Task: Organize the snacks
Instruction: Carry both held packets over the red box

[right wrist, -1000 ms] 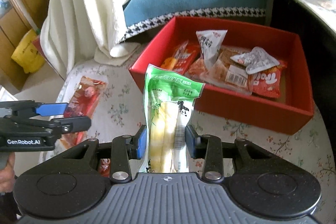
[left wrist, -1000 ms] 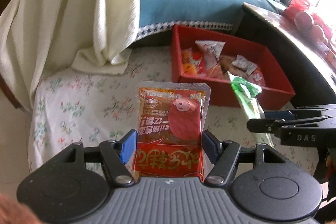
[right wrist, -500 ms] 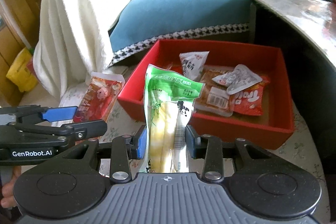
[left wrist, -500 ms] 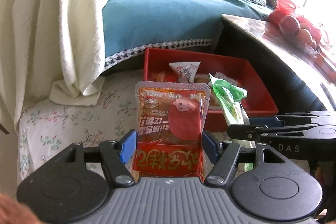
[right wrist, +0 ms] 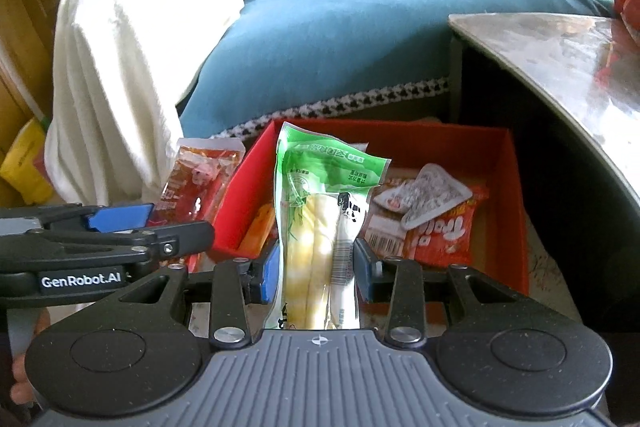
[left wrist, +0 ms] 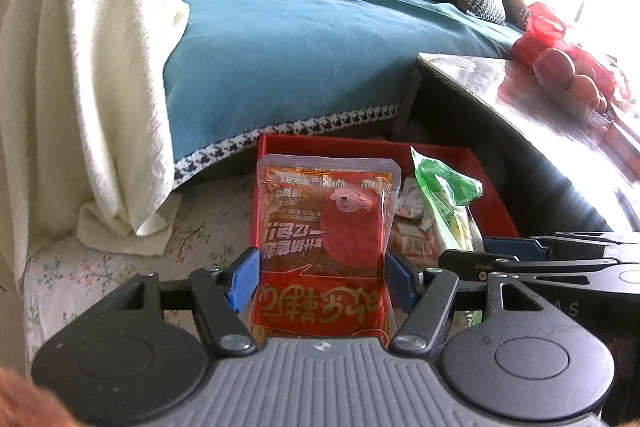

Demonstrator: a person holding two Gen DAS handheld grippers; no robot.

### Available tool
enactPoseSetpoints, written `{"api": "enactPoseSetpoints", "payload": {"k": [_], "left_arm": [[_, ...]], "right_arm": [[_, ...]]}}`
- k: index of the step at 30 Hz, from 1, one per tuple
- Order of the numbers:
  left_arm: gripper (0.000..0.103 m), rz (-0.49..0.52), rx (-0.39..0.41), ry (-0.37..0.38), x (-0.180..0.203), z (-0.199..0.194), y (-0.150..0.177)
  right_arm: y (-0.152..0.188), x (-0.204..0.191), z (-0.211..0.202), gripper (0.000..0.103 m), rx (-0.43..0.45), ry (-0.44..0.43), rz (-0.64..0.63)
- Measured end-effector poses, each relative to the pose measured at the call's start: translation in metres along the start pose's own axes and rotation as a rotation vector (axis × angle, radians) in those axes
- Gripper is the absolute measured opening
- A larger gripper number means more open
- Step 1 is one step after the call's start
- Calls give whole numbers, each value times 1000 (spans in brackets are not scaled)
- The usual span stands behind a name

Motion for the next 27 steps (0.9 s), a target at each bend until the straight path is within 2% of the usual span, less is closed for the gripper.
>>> {"api": "enactPoseSetpoints", "payload": {"k": [18, 27], "left_arm": [[60, 19, 6, -25, 18, 42, -35], [60, 18, -8, -42, 19, 61, -43]], "right_arm": [[-33, 33, 21, 46, 27, 79, 31], [-42, 47, 43, 46, 7, 115, 50]]}}
Point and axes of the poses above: each gripper's, at about its wrist camera, not at the fingertips, and z roughly the way its jaws point, x to its right, y to its underside, the point moved 3 cm from there along z, roughly the way its jaws point
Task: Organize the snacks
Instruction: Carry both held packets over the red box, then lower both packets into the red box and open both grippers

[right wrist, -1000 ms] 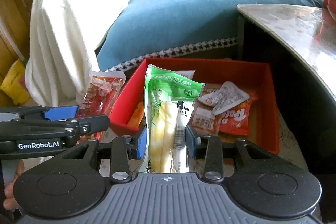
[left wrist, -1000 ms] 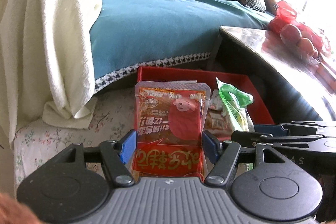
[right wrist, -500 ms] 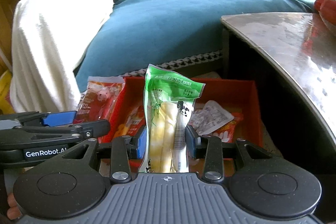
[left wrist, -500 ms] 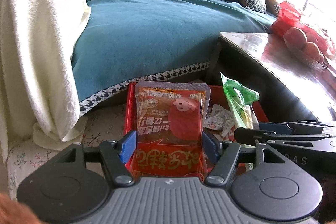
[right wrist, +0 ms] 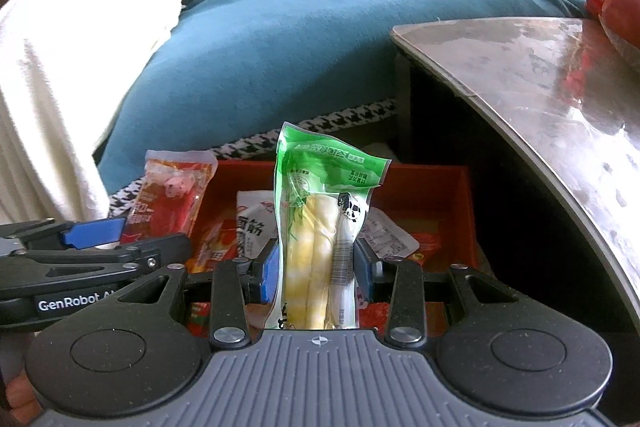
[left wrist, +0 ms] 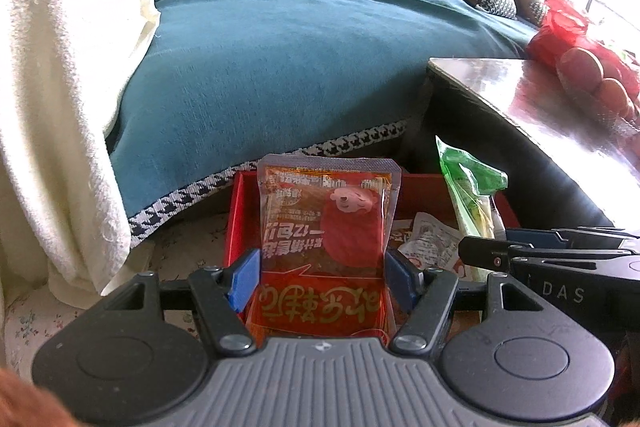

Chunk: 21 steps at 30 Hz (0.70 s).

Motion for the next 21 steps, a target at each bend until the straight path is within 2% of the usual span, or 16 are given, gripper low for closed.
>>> {"api": "enactPoseSetpoints", "payload": {"k": [17, 21], "left_arm": [[60, 0, -55, -39, -3, 44, -1], [61, 4, -80, -35, -2, 54, 0]], "right_arm": [[0, 14, 49, 46, -79, 57, 4], [2, 17, 57, 49, -100, 55, 10]]}}
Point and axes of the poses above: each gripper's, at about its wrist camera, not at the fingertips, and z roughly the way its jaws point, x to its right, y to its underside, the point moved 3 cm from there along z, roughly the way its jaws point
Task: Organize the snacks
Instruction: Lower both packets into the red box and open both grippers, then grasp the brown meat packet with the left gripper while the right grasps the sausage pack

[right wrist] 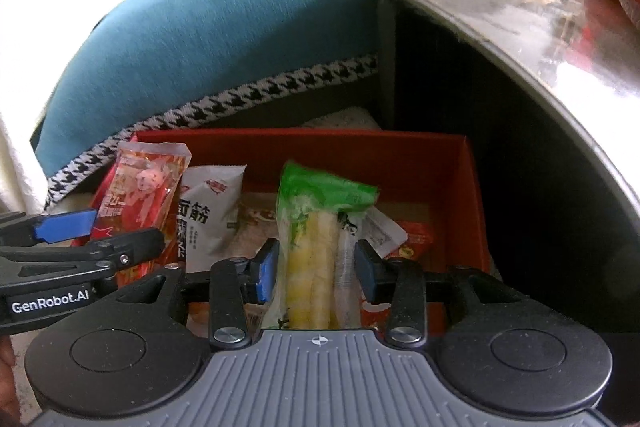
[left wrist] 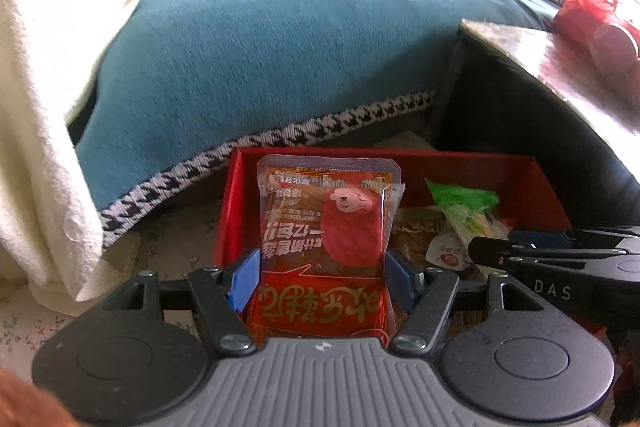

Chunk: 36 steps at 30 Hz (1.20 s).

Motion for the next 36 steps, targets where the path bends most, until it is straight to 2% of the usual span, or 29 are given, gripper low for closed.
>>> {"api": "enactPoseSetpoints", "payload": {"k": [2, 4, 10, 17, 19, 24, 29, 36], "left_arm": [[61, 8, -10, -6, 1, 4, 1], [62, 10, -23, -10, 3, 6, 3], [64, 1, 0, -7, 1, -2, 0], [65, 4, 9, -4, -1, -7, -4], [65, -1, 6, -6, -2, -9, -4], [65, 5, 21, 1, -3, -24, 1], [65, 17, 26, 12, -8, -49, 17], [65, 14, -18, 17, -23, -87, 66]], "right_arm": [[-1, 1, 1, 54, 0, 0, 7], [-1, 2, -2, 63, 6, 1, 10], [-1, 6, -11, 69, 16, -5, 17], [-3, 5, -16, 71, 23, -13, 23], [-3, 3, -20, 74, 27, -17, 17], [2, -4, -40, 75, 45, -33, -8], [23, -12, -68, 78, 43, -53, -48], [61, -22, -98, 80, 5, -98, -76]]}}
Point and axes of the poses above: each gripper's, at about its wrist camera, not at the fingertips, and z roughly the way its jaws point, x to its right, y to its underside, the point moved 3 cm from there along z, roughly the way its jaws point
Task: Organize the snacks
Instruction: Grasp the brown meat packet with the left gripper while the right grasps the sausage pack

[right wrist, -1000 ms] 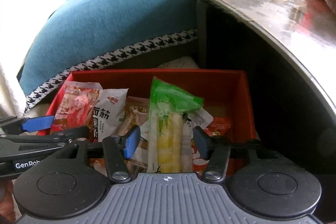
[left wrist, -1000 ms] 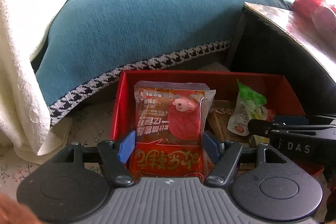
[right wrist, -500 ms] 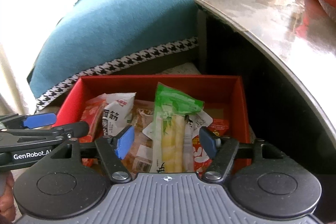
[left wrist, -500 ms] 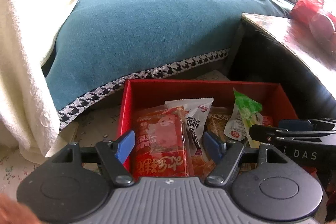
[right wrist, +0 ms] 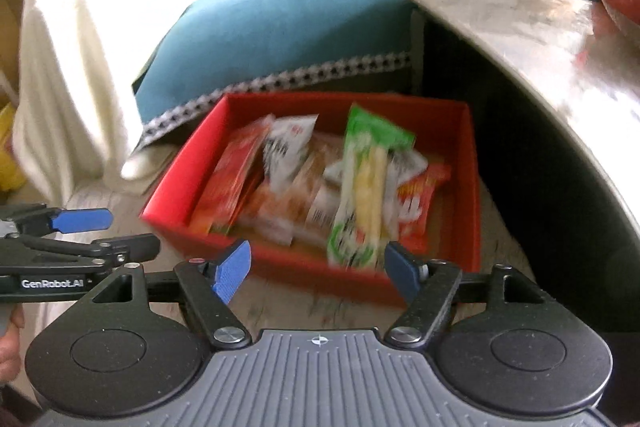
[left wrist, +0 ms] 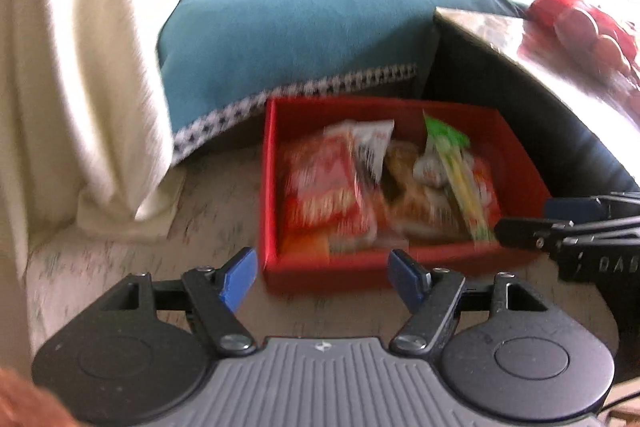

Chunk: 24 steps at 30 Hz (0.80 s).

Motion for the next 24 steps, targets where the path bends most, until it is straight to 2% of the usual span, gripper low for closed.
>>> {"api": "enactPoseSetpoints", "payload": {"k": [8, 13, 16, 19, 22, 24], "left_arm": [[66, -40, -85, -30, -17, -31, 74], [66, -81, -160, -48, -25, -36, 112], [66, -89, -210, -33, -24, -32, 128], [67, -83, -252, -67, -22, -24, 142], [67, -91, -296, -66, -21, -17, 155], [66, -78, -278, -81, -18, -18, 160]], "right_arm": [[52, -22, -17, 82, -92, -16, -80], [72, -25, -22, 83, -128, -24, -78], [80, -25, -26, 85, -136, -22, -79], [87, -25, -31, 87, -136, -25, -78], [95, -26, -31, 87, -152, -29, -89], [98, -26, -28, 87, -169, -22, -98]]}}
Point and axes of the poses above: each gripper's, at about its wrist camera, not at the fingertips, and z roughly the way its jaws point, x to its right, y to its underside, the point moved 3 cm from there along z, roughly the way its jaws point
